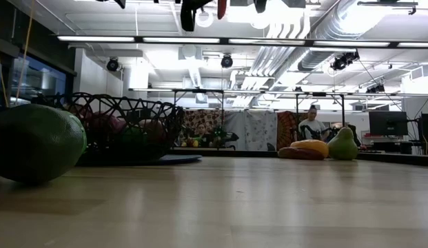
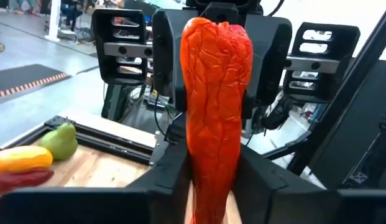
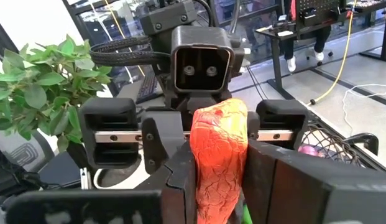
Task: Build produce basket
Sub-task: Put the carrot into the wire basket
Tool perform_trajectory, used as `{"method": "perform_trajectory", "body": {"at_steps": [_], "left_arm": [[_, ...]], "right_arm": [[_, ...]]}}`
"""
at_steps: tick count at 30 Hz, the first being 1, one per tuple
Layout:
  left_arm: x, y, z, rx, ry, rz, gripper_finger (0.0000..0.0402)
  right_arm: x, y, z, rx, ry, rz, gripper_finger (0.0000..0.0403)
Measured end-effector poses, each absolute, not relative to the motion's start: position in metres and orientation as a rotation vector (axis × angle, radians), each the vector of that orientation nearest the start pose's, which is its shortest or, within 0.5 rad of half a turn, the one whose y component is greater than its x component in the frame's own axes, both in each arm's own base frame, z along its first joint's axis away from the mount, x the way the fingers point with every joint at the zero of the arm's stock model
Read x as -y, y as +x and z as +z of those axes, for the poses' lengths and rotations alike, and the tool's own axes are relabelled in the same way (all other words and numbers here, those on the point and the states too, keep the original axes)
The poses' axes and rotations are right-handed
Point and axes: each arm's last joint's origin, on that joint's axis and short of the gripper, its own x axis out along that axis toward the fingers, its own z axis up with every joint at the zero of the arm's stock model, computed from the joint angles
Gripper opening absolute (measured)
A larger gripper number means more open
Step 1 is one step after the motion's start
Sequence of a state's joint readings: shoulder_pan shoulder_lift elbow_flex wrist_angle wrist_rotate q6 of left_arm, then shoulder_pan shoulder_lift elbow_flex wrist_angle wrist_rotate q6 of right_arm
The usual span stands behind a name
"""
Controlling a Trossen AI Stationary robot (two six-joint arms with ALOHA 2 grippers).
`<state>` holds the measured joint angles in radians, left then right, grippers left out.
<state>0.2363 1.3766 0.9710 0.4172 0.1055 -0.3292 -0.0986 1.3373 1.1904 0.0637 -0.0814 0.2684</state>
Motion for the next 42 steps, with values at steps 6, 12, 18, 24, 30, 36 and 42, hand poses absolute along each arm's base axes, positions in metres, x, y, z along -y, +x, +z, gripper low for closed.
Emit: {"method": "perform_trajectory", "body": {"at_steps": [6, 12, 18, 24, 30, 36, 42], "left_arm": [[-0.070, 0.306, 0.322, 0.026, -0.316, 0.102, 0.0053], [-0.070, 0.307, 0.321, 0.023, -0.313, 0.101, 0.0058], [-0.074, 0.306, 0.320, 0.010, -0.312, 0.112, 0.0059], [-0.084, 0.292, 0.318, -0.100, -0.304, 0.163, 0.0059], [-0.096, 0.246, 0.330, -0.228, -0.273, 0.311, 0.0059], [-0.095, 0.203, 0.351, -0.215, -0.243, 0.434, 0.0060], [-0.087, 0.183, 0.353, -0.204, -0.235, 0.454, 0.0060]], "right_arm": [[0.028, 0.305, 0.375, -0.084, 0.274, -0.029, 0.0074], [0.029, 0.305, 0.374, -0.095, 0.303, -0.035, 0.0090], [0.031, 0.300, 0.373, -0.132, 0.370, -0.025, 0.0181], [0.029, 0.273, 0.386, -0.161, 0.276, -0.072, 0.0264], [0.031, 0.243, 0.389, -0.257, 0.251, -0.219, 0.0277], [0.033, 0.233, 0.371, -0.440, 0.257, -0.271, 0.0277], [0.033, 0.219, 0.332, -0.472, 0.310, -0.314, 0.0277]]}}
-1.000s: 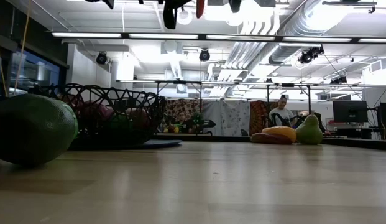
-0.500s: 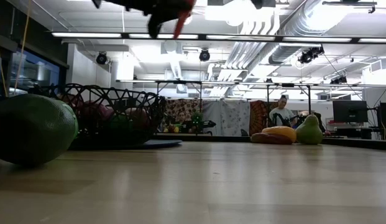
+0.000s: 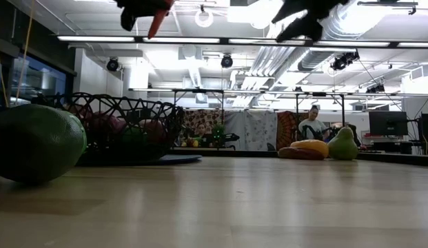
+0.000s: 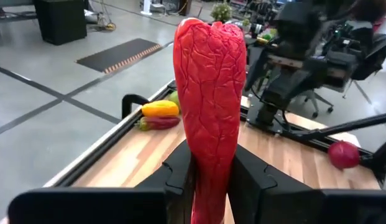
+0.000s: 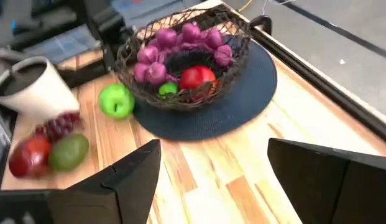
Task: Build produce basket
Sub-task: Put the carrot into the wire basket
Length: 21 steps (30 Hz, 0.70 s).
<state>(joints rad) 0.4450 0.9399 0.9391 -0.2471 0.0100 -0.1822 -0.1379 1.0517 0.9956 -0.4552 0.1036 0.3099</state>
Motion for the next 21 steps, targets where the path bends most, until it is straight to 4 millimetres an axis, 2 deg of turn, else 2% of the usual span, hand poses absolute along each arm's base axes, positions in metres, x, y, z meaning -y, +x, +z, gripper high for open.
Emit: {"method": "perform_trajectory", "body": {"at_steps": [5, 10, 18, 21], "left_arm": [[-0.082, 0.172, 0.323, -0.142, -0.305, 0.483, 0.0060], [-0.079, 0.160, 0.293, -0.114, -0.363, 0.570, 0.0060], [-0.082, 0.160, 0.286, -0.132, -0.360, 0.644, 0.0060], [-0.088, 0.161, 0.280, -0.245, -0.395, 0.709, 0.0060]], "right_arm": [[0.031, 0.199, 0.305, -0.333, 0.445, -0.321, 0.0277], [0.029, 0.187, 0.291, -0.257, 0.546, -0.316, 0.0277], [0.028, 0.186, 0.290, -0.245, 0.559, -0.314, 0.0277], [0.029, 0.186, 0.290, -0.244, 0.559, -0.319, 0.0277]]}}
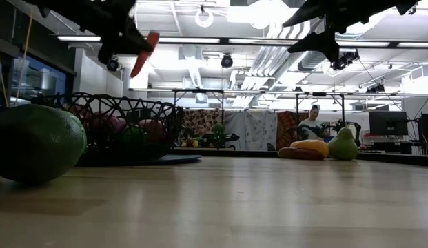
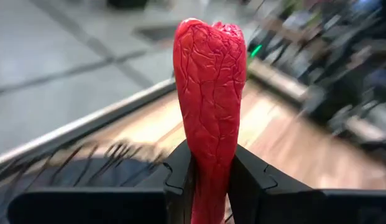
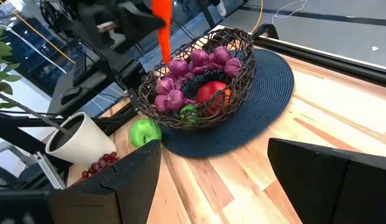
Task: Build produce basket
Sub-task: Put the carrot into the wire basket
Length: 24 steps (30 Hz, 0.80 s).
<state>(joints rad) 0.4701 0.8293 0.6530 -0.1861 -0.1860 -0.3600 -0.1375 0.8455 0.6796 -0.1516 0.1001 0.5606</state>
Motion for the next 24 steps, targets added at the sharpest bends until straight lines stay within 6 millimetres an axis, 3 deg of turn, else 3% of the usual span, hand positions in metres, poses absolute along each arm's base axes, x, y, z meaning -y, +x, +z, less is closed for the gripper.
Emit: {"method": "perform_trajectory", "body": {"at_steps": [6, 12, 18, 24], "left_arm": [[-0.111, 0.166, 0.268, -0.601, -0.448, 0.838, 0.0060], [-0.135, 0.181, 0.232, -0.829, -0.524, 0.847, 0.0060], [-0.147, 0.193, 0.200, -0.984, -0.549, 0.857, 0.0060], [-0.151, 0.199, 0.184, -1.044, -0.553, 0.863, 0.0061]], "right_arm": [[0.029, 0.186, 0.290, -0.244, 0.559, -0.320, 0.0277], [0.029, 0.186, 0.289, -0.245, 0.560, -0.320, 0.0277], [0.029, 0.186, 0.289, -0.242, 0.577, -0.323, 0.0277], [0.029, 0.186, 0.289, -0.242, 0.578, -0.324, 0.0277]]}}
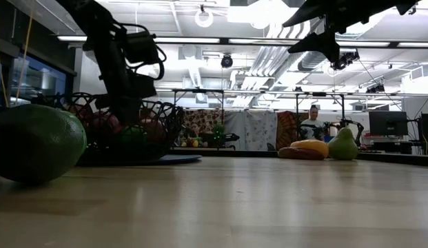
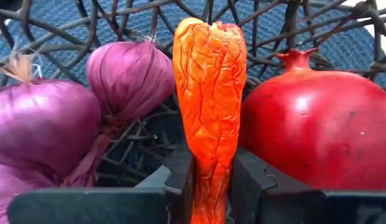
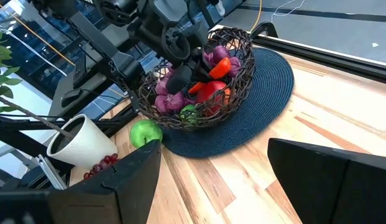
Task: Build produce basket
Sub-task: Put the carrot into the wire basket, then put the chili pepper into the wire basket
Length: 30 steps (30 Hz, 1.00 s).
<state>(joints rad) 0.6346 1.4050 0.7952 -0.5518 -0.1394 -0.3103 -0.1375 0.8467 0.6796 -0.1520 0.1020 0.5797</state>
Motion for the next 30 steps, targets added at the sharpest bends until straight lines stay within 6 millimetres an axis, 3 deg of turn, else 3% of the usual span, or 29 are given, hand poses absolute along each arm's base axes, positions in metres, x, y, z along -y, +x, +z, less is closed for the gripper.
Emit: {"method": "perform_trajectory", "body": {"at_steps": [12, 22, 30], "left_arm": [[-0.153, 0.200, 0.181, -1.063, -0.514, 0.868, 0.0073], [-0.154, 0.202, 0.186, -1.070, -0.532, 0.852, 0.0193], [-0.165, 0.217, 0.228, -0.993, -0.505, 0.788, 0.0261]], "right_arm": [[0.029, 0.188, 0.287, -0.254, 0.578, -0.328, 0.0277], [0.029, 0.190, 0.288, -0.240, 0.577, -0.324, 0.0277], [0.030, 0.192, 0.295, -0.170, 0.576, -0.304, 0.0277]]}}
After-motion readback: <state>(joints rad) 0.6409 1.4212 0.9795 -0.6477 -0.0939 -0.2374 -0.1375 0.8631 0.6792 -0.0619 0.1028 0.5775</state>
